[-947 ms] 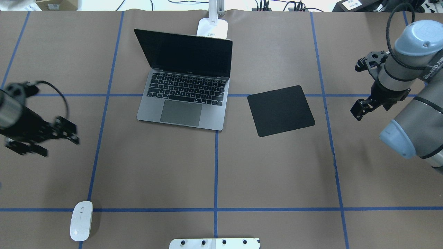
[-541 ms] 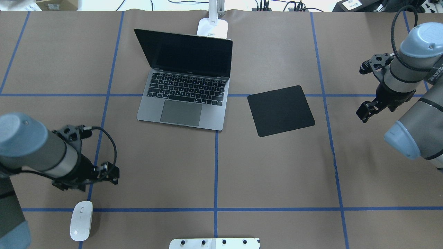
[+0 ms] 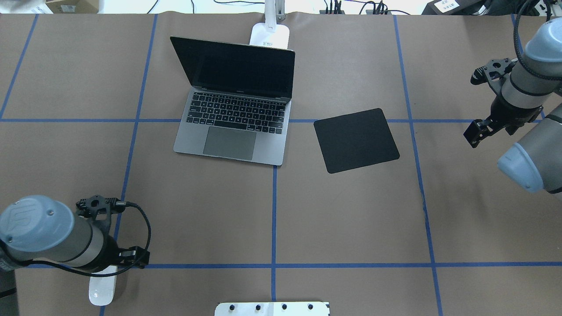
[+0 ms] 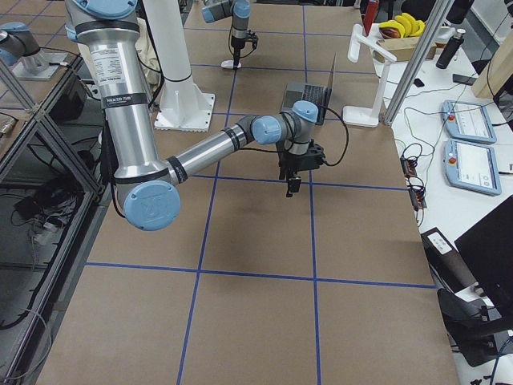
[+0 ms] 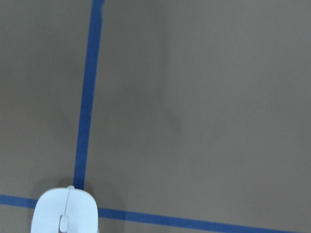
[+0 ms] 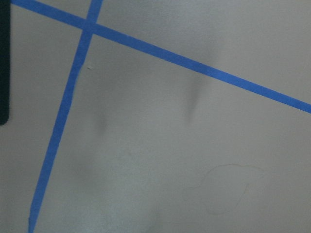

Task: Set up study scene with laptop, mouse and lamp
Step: 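Reach the left gripper down to the white mouse while the right arm withdraws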

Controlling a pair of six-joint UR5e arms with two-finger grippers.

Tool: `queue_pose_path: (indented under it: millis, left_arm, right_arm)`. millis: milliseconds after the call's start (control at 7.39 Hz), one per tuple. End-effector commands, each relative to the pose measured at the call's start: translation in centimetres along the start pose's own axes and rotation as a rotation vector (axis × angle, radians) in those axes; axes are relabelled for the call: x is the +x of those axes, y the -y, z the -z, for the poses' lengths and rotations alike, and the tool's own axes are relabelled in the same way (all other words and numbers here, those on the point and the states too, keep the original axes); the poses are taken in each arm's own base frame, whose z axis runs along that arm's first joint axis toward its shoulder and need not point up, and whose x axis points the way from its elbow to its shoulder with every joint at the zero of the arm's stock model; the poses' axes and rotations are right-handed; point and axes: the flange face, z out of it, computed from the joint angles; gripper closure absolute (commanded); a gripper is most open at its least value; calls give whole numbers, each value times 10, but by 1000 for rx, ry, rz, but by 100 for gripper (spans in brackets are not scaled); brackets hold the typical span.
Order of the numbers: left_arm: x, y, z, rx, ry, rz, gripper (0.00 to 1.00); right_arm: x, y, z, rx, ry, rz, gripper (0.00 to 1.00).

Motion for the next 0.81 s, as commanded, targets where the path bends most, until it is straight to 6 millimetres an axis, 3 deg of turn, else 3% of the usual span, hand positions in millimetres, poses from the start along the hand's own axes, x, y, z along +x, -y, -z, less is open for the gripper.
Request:
queue_pose_path:
  millis: [0, 135, 676]
  left_arm:
    - [-40, -9, 4, -4, 36, -81, 0]
    - [-55, -10, -3, 0, 41, -86, 0]
    - [-67, -1, -45, 14, 22, -43, 0]
  right_arm:
    - [10, 0, 3, 4, -1, -17, 0]
    - [11, 0, 4, 5, -1, -20, 0]
    - [11, 0, 6, 10, 0, -19, 0]
